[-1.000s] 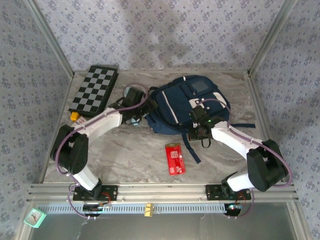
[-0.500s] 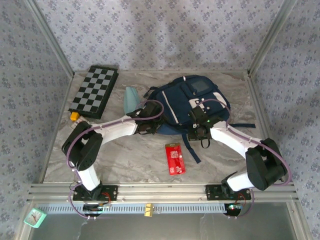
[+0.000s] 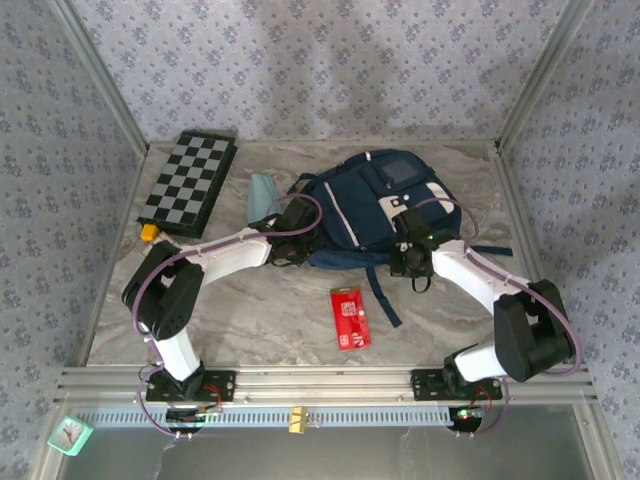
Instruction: Pack the student bag
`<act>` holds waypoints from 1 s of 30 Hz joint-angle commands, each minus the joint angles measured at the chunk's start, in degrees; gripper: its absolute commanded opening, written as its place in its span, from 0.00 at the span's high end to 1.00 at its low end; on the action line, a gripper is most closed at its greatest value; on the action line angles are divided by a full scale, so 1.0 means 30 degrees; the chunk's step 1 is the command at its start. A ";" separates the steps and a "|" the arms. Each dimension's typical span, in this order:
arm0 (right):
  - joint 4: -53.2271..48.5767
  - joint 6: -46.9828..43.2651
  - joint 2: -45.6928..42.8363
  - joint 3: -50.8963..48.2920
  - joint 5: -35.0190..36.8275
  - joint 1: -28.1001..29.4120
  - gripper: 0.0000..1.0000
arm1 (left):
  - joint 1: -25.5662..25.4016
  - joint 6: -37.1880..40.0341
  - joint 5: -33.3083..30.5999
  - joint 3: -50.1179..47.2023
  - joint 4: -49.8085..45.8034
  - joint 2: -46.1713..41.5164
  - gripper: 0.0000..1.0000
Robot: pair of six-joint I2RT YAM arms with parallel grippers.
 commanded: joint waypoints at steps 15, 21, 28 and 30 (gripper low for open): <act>-0.0475 0.5729 0.0943 0.4718 -0.6038 -0.4513 0.47 | -0.2965 0.4860 -0.2183 0.5068 -0.2321 0.0692 0.53; 0.0430 0.7862 0.3516 0.5782 -0.5769 -0.4512 0.46 | -0.2964 0.5487 -0.2200 0.5897 -0.2667 0.2469 0.53; 0.1385 0.9031 0.4900 0.5597 -0.4276 -0.4567 0.44 | -0.2909 0.5536 -0.2459 0.5006 -0.2443 0.3027 0.53; 0.2033 0.9079 0.5041 0.5561 -0.4022 -0.4589 0.45 | -0.2965 0.5467 -0.2355 0.4658 -0.2284 0.3094 0.54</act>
